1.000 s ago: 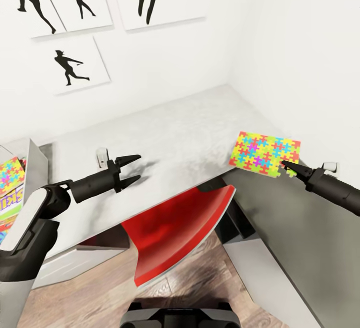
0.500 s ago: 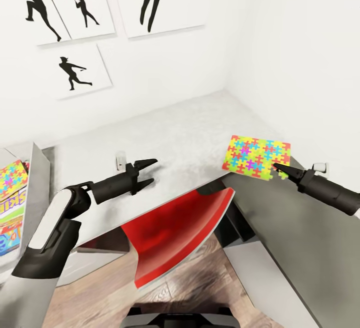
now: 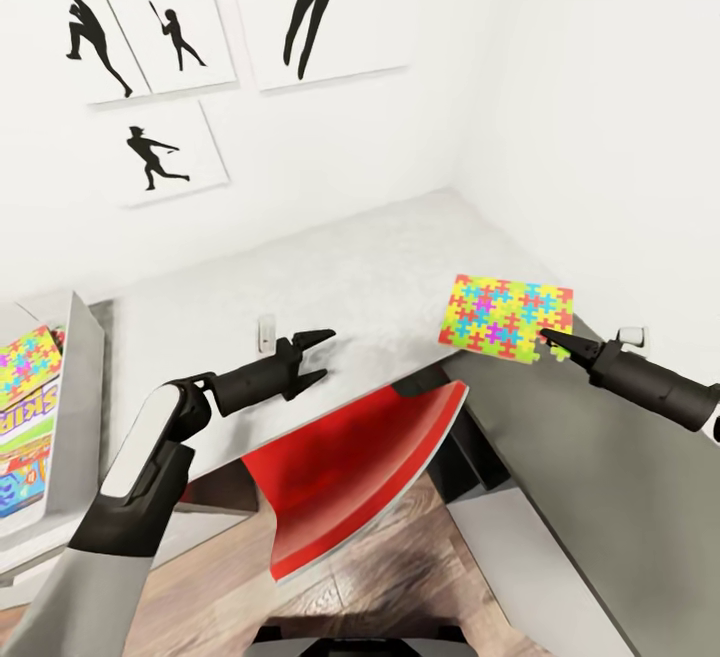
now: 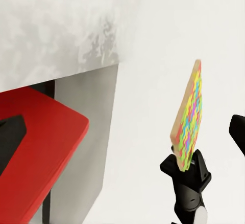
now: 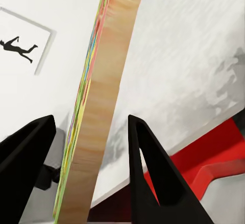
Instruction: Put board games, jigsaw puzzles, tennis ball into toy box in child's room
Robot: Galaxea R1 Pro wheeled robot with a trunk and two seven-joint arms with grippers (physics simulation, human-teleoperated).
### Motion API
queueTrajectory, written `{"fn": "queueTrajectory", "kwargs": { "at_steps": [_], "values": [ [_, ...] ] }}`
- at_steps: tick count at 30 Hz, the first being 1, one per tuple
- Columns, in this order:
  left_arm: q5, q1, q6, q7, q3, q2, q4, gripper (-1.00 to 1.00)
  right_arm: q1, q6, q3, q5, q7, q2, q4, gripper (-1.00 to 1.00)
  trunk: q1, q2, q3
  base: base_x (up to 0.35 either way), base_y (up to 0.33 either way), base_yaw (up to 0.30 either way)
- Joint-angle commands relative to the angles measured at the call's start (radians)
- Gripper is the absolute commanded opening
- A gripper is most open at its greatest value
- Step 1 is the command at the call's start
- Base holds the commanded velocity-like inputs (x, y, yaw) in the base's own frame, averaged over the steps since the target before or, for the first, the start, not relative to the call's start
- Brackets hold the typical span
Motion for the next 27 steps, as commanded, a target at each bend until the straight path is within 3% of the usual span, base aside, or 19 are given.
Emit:
{"fn": "queueTrajectory", "kwargs": {
  "at_steps": [1,27],
  "values": [
    [0.009,0.000,0.000,0.008,0.000,-0.001,0.001,1.00,-0.001,0.004,0.000,0.008,0.009,0.001,0.000,-1.00,0.001,-0.002,0.000,0.000,0.000,0.000],
    [-0.003,0.014,0.002,0.001,0.007,-0.004,-0.004,1.00,-0.001,0.004,0.014,0.010,0.005,0.010,0.000,-1.00,0.001,-0.002,0.043,0.000,0.000,-0.057]
  ]
}}
